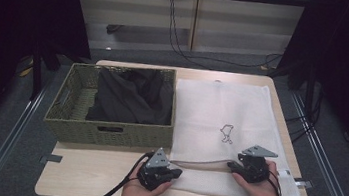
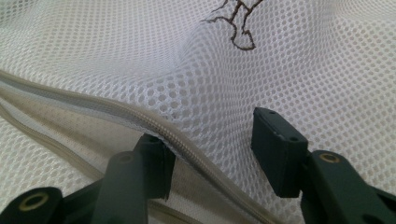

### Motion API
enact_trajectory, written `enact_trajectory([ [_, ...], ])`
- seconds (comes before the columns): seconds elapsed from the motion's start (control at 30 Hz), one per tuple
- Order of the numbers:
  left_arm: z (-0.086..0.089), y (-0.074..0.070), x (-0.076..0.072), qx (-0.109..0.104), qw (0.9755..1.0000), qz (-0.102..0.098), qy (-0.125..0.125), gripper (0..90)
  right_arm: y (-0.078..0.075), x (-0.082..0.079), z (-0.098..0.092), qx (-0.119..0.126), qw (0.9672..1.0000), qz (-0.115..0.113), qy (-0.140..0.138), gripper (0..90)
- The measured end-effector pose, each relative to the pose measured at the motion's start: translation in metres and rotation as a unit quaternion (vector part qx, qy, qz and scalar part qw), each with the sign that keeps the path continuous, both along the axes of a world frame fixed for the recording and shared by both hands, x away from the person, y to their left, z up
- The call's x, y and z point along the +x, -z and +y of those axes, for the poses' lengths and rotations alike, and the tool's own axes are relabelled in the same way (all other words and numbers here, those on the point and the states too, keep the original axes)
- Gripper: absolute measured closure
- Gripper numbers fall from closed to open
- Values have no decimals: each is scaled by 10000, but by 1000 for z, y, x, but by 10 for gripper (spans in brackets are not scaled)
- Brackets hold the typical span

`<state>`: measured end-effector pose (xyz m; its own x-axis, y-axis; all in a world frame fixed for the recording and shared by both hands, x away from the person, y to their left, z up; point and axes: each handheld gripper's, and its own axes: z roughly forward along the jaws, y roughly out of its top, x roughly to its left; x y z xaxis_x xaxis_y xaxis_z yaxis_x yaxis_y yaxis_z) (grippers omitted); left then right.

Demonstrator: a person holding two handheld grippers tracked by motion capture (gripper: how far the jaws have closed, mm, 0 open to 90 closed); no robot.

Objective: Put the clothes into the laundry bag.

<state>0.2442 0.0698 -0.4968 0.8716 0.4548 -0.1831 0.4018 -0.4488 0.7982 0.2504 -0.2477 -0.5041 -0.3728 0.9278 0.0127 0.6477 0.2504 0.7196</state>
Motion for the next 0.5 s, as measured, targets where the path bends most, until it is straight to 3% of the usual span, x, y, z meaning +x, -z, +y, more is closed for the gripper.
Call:
enact_trajectory([
  [0.13, -9, -1, 0, 55, 9999, -23, 89, 900, 0, -3, 4, -42, 9999, -54, 98, 577],
  [0.23, -24, -1, -3, 236, 9993, -112, 254, 900, 0, -2, 4, -14, 9999, -47, 166, 597],
  [0.27, -33, 1, -5, 347, 9986, -122, 377, 900, 0, -3, 4, 18, 9998, -24, 200, 595],
  [0.37, -38, 6, -5, 499, 9980, -115, 381, 900, 0, -3, 6, -23, 9998, -77, 199, 576],
  [0.5, -39, 7, -4, 520, 9980, -52, 352, 900, 1, -4, 7, -82, 9999, -86, 102, 520],
])
